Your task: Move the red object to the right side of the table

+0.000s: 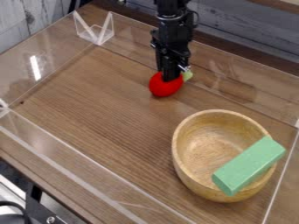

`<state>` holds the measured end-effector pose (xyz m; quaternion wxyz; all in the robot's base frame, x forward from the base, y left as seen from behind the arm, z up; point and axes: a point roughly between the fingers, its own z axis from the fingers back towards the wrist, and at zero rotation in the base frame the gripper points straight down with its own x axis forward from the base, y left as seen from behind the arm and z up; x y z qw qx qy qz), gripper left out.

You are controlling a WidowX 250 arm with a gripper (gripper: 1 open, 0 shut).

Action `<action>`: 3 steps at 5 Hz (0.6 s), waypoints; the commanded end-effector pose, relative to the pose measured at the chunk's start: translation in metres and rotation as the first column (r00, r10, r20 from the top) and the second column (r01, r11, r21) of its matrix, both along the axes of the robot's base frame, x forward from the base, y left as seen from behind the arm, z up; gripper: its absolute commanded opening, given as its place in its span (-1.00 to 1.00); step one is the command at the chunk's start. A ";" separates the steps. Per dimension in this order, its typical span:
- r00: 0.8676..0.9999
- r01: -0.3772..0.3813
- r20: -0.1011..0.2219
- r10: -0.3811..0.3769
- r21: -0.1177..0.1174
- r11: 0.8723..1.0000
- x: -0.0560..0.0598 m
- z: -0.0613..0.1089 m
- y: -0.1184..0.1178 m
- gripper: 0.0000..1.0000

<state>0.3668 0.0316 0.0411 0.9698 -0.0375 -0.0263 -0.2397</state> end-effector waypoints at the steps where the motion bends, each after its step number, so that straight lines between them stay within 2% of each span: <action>1: 1.000 -0.001 0.017 0.001 0.002 1.000 0.007 0.014 0.000 -1.00; 2: 1.000 -0.013 -0.002 0.013 -0.001 1.000 0.007 0.016 0.005 -1.00; 3: 1.000 -0.001 -0.021 0.001 -0.004 1.000 0.005 0.005 0.011 -1.00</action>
